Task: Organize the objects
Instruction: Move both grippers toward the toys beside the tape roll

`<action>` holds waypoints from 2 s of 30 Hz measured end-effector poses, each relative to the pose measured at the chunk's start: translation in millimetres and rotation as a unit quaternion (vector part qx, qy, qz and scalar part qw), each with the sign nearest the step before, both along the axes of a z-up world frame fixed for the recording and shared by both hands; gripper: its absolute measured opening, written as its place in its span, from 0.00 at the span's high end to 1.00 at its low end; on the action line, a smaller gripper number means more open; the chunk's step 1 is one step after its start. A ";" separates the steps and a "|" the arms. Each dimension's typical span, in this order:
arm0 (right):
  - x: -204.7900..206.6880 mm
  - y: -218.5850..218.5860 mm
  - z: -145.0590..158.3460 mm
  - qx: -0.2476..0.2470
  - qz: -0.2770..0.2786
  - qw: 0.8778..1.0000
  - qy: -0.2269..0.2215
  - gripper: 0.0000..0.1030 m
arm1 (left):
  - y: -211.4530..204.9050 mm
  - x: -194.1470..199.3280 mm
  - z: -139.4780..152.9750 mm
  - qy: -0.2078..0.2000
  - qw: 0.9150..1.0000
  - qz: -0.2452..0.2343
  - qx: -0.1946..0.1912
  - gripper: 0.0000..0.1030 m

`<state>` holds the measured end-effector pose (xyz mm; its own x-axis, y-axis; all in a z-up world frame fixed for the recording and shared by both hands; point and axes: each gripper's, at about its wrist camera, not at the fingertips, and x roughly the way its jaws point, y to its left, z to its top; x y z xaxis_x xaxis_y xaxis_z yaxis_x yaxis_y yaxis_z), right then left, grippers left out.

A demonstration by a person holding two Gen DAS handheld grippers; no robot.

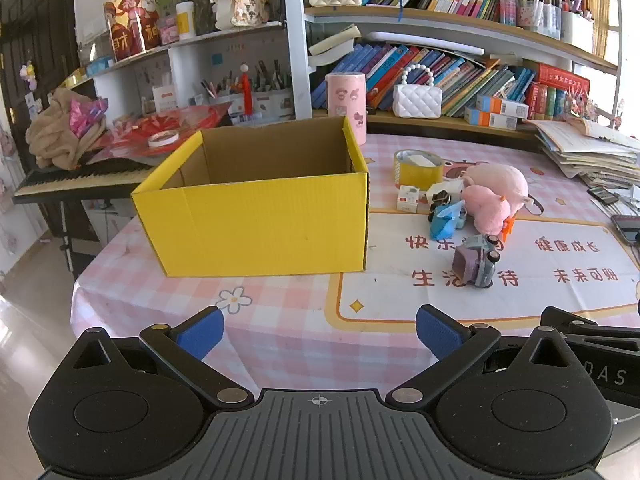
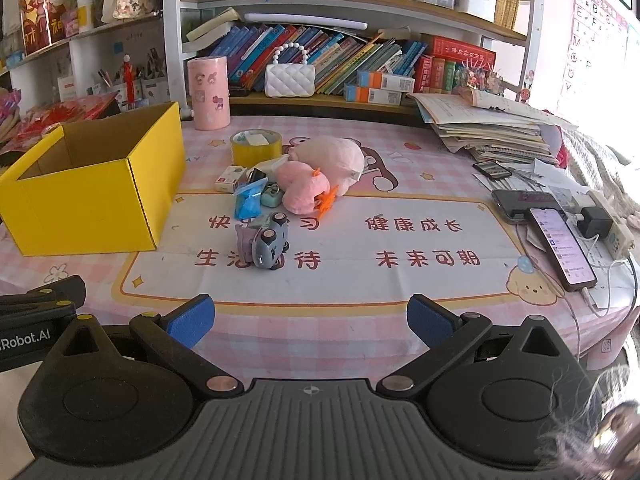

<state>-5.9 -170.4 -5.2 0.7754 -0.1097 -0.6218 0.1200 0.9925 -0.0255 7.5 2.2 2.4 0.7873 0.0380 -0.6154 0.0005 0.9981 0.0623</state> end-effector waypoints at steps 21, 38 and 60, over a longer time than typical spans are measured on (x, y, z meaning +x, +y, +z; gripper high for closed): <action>10.7 1.8 -5.4 0.000 -0.006 1.000 0.012 0.00 | 4.0 15.6 -8.1 0.016 1.000 -0.004 -0.006 0.00; 31.2 -15.9 -7.0 -0.007 -0.011 0.999 0.032 0.00 | -13.4 36.2 -16.3 0.043 0.999 -0.004 -0.023 0.00; 109.4 -89.7 4.4 -0.005 0.014 0.999 -0.039 0.00 | -83.4 104.7 -25.1 0.037 0.995 -0.044 -0.080 0.00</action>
<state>103.6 -260.1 -0.9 0.8243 -0.0928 -0.5585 0.0942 0.9952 -0.0262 112.2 -81.2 -22.7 0.7358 -0.1326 -0.6641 0.0874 0.9910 -0.1011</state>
